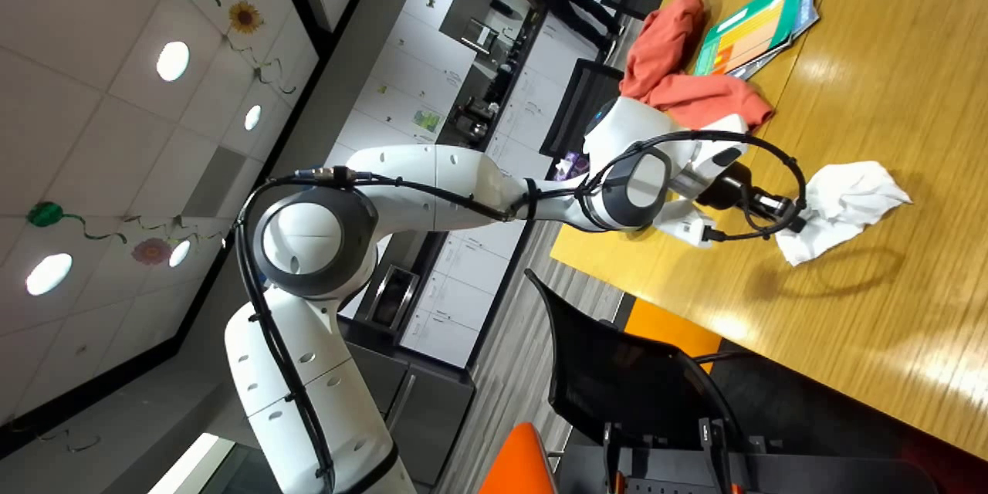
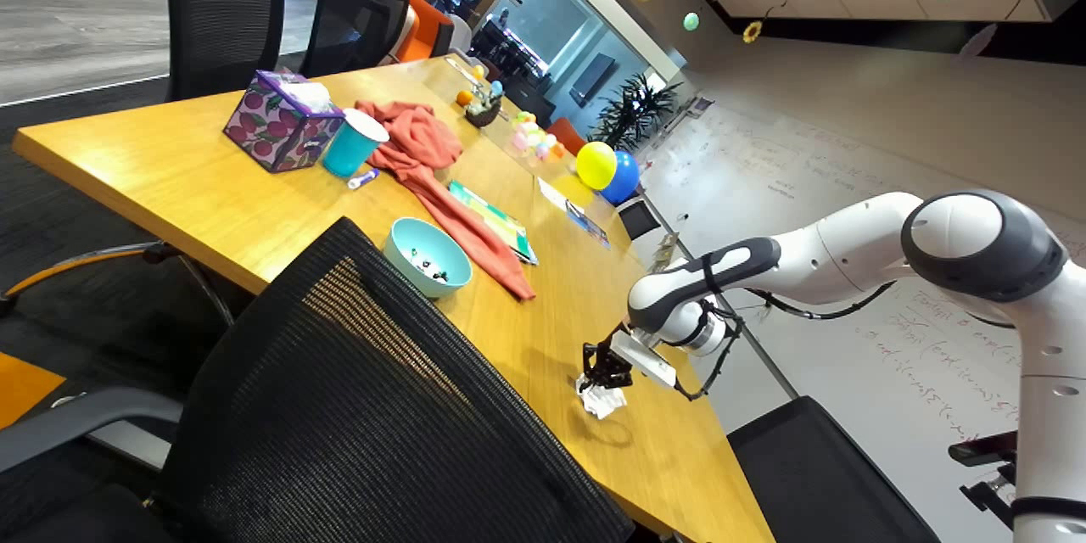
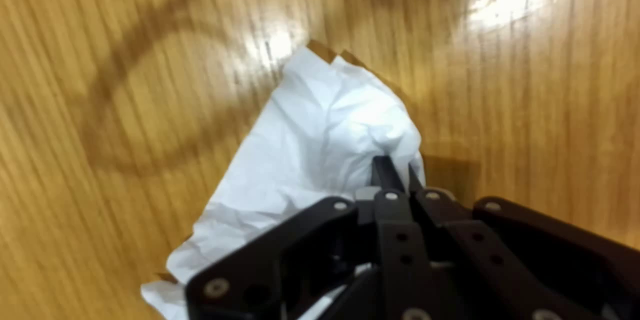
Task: Use the square of tissue to wipe the table
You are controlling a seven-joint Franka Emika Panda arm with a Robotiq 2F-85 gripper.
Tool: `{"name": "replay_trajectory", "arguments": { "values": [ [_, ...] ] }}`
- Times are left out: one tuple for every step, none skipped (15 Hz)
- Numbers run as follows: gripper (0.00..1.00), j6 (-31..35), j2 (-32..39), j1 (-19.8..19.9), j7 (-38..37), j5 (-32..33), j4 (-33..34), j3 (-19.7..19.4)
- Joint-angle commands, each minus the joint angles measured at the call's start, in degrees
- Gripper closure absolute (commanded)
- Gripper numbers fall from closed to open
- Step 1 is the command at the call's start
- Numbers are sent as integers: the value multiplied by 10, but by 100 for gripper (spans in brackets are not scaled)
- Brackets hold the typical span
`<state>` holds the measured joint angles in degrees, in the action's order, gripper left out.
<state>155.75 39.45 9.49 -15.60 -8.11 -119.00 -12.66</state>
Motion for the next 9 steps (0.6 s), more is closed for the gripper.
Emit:
{"name": "replay_trajectory", "arguments": {
  "values": [
    [100,6,10,21,-31,-27,-4,-22],
    [100,6,10,30,-32,-35,-4,-25],
    [100,4,11,36,-34,-42,-2,-26],
    [100,3,11,41,-32,-46,-1,-25],
    [100,4,9,48,-23,-50,0,-18],
    [100,3,7,51,-17,-52,1,-12],
    [100,0,6,56,-5,-55,4,0],
    [100,-3,4,59,4,-55,7,8],
    [100,-6,1,64,18,-56,10,24]
  ]
}}
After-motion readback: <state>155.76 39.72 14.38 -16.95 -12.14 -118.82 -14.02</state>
